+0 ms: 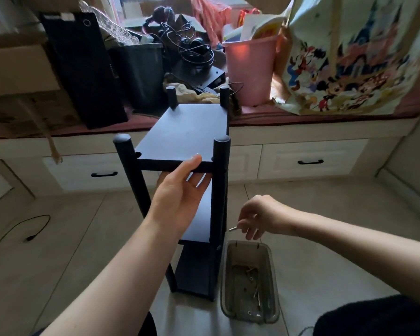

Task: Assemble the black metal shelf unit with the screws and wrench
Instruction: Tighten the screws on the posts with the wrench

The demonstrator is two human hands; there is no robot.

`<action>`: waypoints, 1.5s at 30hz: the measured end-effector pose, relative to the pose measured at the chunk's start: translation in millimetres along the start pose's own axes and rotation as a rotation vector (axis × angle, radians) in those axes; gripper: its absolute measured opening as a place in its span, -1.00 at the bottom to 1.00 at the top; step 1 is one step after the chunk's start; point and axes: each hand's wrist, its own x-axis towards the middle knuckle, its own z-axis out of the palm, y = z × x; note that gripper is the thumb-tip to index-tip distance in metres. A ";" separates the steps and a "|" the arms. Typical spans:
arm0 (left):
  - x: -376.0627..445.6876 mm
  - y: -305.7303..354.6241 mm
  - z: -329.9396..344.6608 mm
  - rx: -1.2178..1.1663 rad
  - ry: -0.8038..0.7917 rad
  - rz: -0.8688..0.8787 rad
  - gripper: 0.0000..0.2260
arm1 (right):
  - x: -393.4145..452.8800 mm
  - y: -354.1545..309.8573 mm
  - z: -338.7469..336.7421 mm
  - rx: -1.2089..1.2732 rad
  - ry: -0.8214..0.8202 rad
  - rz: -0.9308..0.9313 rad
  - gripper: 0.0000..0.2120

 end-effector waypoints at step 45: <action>1.1 -4.3 -4.9 0.091 0.009 0.033 -0.94 | -48.1 -65.7 -15.0 0.323 0.627 -0.565 -0.91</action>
